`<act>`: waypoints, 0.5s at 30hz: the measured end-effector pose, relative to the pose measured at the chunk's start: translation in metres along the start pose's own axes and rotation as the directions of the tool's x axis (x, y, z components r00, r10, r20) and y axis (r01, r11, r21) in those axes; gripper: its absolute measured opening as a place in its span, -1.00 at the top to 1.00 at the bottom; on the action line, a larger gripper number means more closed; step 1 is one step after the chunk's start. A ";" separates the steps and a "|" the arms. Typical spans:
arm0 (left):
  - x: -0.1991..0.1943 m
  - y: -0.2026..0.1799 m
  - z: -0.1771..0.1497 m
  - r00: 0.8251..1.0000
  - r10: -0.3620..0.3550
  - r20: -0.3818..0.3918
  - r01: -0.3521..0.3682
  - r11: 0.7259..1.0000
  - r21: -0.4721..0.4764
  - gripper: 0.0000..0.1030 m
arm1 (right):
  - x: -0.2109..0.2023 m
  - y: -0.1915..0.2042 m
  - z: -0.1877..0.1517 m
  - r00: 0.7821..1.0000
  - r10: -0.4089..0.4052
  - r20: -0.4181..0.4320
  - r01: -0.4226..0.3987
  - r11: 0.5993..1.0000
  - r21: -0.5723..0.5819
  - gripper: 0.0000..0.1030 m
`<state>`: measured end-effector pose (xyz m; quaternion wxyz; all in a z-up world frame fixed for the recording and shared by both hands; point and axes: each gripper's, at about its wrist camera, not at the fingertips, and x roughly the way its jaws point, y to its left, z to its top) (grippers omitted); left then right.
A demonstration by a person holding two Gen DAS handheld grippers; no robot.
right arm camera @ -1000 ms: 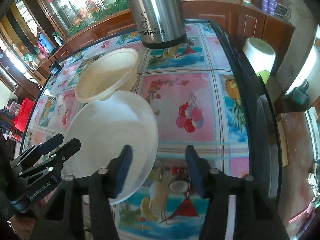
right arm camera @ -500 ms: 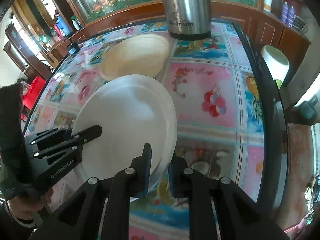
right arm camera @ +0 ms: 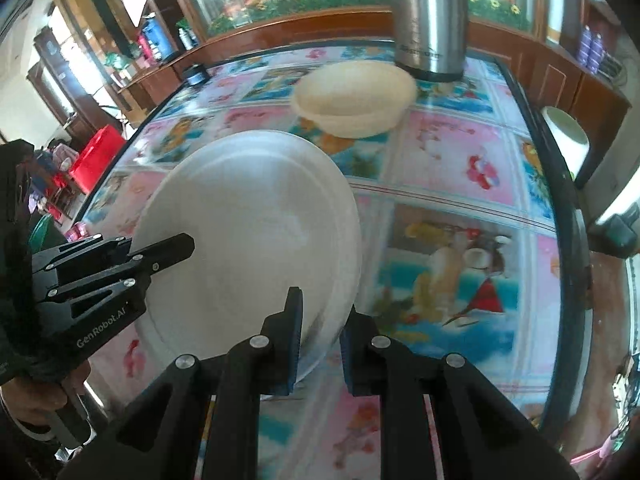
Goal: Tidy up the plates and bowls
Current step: 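Lift the white plate with both tools and carry it over the green basin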
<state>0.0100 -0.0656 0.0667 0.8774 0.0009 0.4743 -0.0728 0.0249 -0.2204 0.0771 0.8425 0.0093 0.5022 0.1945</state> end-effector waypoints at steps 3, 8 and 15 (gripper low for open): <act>-0.014 0.016 -0.010 1.000 0.006 0.004 -0.006 1.000 -0.016 0.71 | -0.003 0.017 -0.001 1.000 0.009 0.007 -0.009 1.000 -0.022 0.65; -0.036 0.049 -0.023 1.000 0.020 0.014 -0.019 0.998 -0.063 0.71 | -0.006 0.056 0.001 1.000 0.023 0.013 -0.022 0.996 -0.088 0.65; -0.069 0.094 -0.034 0.998 0.043 0.035 -0.039 0.992 -0.122 0.71 | -0.011 0.111 0.012 0.998 0.054 0.020 -0.048 0.978 -0.202 0.65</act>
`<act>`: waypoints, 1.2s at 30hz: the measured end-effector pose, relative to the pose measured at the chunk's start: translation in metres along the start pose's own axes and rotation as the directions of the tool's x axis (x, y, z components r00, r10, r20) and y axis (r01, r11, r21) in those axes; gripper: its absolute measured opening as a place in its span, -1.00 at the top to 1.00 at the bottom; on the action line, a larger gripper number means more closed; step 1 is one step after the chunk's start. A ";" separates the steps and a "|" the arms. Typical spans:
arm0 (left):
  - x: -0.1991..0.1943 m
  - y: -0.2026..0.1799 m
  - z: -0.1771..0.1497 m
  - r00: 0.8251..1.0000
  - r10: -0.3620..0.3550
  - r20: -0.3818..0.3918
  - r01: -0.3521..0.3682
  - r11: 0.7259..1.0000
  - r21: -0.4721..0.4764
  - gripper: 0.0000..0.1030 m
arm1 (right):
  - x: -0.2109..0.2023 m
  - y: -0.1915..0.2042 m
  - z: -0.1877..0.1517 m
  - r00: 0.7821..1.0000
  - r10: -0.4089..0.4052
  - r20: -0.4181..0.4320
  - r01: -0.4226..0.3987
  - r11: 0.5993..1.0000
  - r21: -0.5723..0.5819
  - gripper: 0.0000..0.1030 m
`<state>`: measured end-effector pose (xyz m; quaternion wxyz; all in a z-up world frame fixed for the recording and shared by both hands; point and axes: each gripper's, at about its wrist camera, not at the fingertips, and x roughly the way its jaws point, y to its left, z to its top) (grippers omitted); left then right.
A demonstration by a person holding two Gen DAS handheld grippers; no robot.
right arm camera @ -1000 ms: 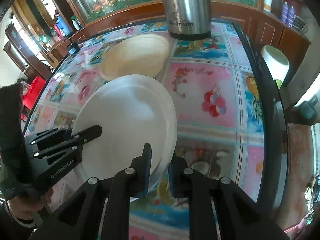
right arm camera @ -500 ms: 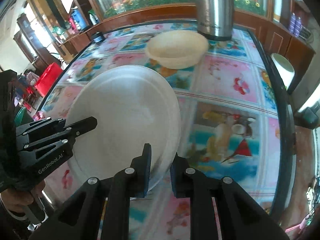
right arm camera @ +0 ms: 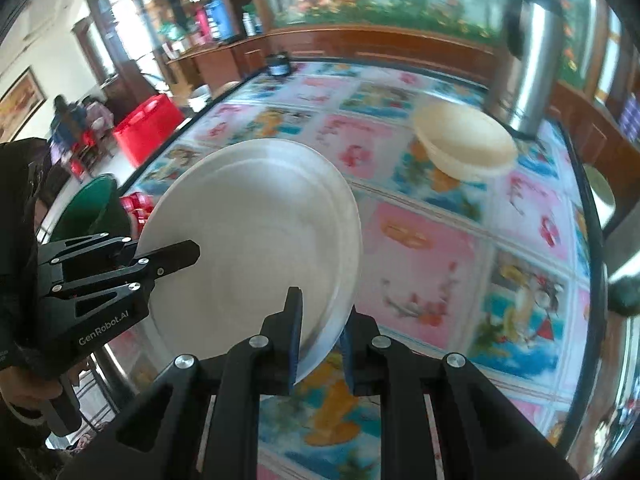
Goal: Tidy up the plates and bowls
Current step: 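Lift the white plate with both tools and carry it over the green basin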
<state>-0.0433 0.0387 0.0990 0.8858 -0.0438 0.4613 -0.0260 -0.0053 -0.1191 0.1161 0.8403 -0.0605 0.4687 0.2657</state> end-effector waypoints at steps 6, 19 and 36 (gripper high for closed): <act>-0.028 0.038 0.001 0.999 0.036 0.037 -0.035 0.998 -0.043 0.70 | -0.001 0.041 0.021 1.000 0.017 0.018 -0.015 0.996 -0.089 0.64; -0.074 0.102 -0.008 0.989 0.116 0.096 -0.104 0.987 -0.124 0.70 | 0.005 0.109 0.050 0.997 0.063 0.034 -0.054 0.970 -0.237 0.61; -0.089 0.180 -0.041 0.985 0.168 0.036 -0.155 0.959 -0.236 0.70 | 0.040 0.190 0.061 0.993 0.100 -0.055 -0.114 0.920 -0.375 0.57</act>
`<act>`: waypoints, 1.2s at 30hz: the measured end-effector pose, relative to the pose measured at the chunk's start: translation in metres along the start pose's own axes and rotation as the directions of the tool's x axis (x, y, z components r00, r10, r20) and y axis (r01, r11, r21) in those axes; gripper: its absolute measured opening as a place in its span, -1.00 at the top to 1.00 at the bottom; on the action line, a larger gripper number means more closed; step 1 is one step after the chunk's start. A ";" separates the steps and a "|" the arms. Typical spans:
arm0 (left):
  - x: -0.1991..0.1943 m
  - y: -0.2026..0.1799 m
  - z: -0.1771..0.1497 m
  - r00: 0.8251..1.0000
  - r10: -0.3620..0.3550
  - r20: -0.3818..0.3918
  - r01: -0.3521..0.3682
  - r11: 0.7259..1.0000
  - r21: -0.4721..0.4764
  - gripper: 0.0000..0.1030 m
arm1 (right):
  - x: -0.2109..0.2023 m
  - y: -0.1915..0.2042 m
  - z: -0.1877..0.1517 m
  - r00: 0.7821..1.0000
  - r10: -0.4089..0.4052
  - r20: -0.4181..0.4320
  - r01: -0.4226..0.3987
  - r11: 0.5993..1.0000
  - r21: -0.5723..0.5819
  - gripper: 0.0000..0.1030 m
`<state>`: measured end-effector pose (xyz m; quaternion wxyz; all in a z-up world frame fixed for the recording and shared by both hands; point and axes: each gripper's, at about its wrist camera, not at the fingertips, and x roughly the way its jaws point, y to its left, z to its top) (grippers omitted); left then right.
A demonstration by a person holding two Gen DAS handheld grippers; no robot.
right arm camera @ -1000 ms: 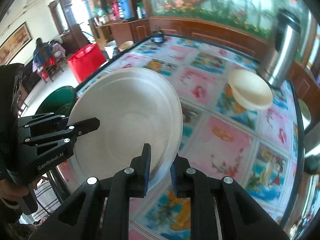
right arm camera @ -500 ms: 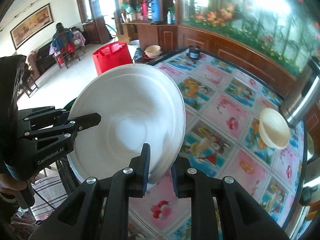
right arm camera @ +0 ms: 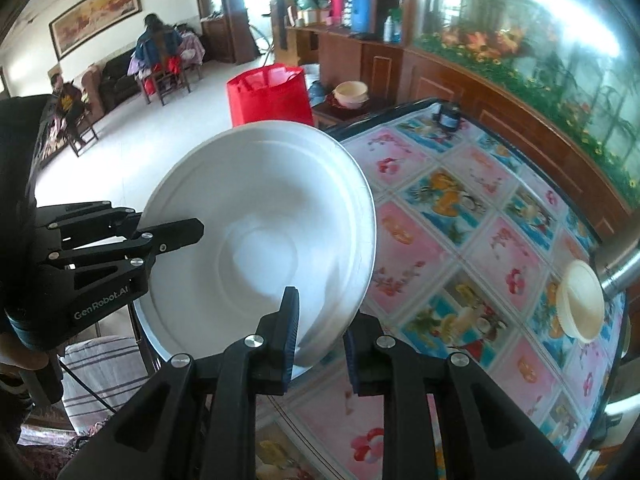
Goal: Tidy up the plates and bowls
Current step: 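Lift the white plate with both tools and carry it over the green basin, then lower the white plate into the green basin and open both tools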
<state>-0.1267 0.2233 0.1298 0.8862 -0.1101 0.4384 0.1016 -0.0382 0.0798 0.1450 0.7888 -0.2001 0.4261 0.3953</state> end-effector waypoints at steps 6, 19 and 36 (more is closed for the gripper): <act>0.013 0.014 -0.007 0.999 0.013 -0.044 -0.014 1.000 -0.023 0.70 | 0.019 0.014 0.001 0.999 0.016 -0.050 -0.017 0.999 -0.030 0.54; 0.029 0.015 -0.011 0.997 0.031 -0.072 -0.030 1.000 0.005 0.68 | 0.028 0.018 0.002 0.997 0.023 -0.076 -0.025 0.999 -0.030 0.37; 0.028 0.001 -0.015 0.983 0.179 0.034 -0.182 0.979 0.089 0.54 | 0.024 0.004 -0.001 0.999 0.027 -0.044 -0.026 0.999 0.027 0.19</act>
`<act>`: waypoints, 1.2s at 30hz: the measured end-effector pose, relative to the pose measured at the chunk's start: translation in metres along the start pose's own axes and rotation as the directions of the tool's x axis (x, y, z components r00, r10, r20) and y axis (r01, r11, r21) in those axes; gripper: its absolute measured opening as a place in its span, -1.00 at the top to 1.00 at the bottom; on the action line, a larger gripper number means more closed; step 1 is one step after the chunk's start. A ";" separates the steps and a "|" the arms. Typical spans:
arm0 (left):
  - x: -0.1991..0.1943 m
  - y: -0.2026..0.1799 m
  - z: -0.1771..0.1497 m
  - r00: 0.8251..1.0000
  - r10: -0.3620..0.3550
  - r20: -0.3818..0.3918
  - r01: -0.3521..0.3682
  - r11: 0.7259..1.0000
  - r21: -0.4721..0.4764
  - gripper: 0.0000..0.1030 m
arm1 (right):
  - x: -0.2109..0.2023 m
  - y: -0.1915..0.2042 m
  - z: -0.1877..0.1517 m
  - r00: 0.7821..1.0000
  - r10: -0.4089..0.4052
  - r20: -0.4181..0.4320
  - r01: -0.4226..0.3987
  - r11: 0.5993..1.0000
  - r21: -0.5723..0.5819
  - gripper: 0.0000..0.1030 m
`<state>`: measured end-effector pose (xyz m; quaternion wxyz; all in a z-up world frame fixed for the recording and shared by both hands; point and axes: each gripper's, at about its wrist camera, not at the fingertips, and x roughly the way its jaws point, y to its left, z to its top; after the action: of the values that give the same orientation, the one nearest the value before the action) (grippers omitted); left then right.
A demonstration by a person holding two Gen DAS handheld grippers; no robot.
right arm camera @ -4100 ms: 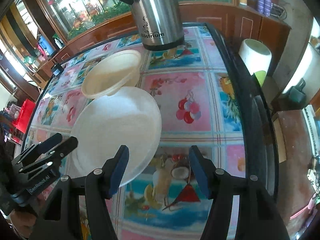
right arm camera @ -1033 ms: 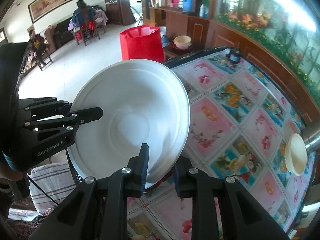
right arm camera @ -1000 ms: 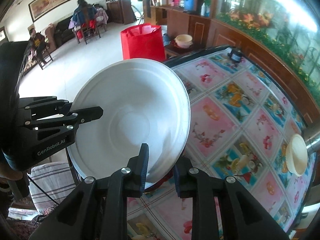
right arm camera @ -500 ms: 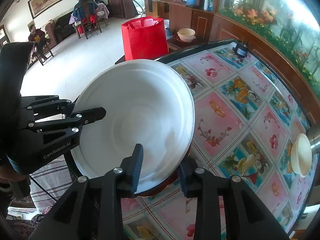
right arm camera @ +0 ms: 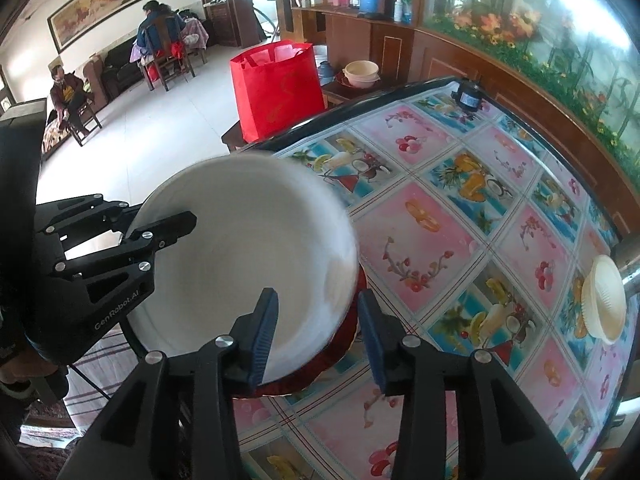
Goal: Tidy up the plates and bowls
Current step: 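Lower the white plate into the green basin and open both tools, then move both tools toward the tan paper plate beside the thermos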
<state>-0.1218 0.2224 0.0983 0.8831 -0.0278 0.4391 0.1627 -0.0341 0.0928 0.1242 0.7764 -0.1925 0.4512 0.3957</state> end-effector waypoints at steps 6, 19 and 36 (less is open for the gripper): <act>-0.013 0.003 0.003 0.997 0.018 0.077 -0.017 1.000 -0.008 0.10 | -0.001 -0.001 -0.001 1.000 -0.002 0.002 0.002 1.000 0.007 0.11; -0.029 -0.020 0.016 0.987 -0.044 0.152 0.045 0.999 -0.002 0.04 | -0.011 -0.019 -0.012 0.998 -0.065 0.023 0.064 0.997 0.040 0.00; -0.025 -0.108 0.037 0.973 -0.194 0.122 0.186 0.980 0.075 0.04 | -0.027 -0.082 -0.055 0.980 -0.200 0.003 0.198 0.970 0.144 -0.09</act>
<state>-0.0733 0.1211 0.1305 0.9215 -0.0312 0.3816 0.0648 -0.0072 -0.0054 0.1139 0.8277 -0.1774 0.4501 0.2843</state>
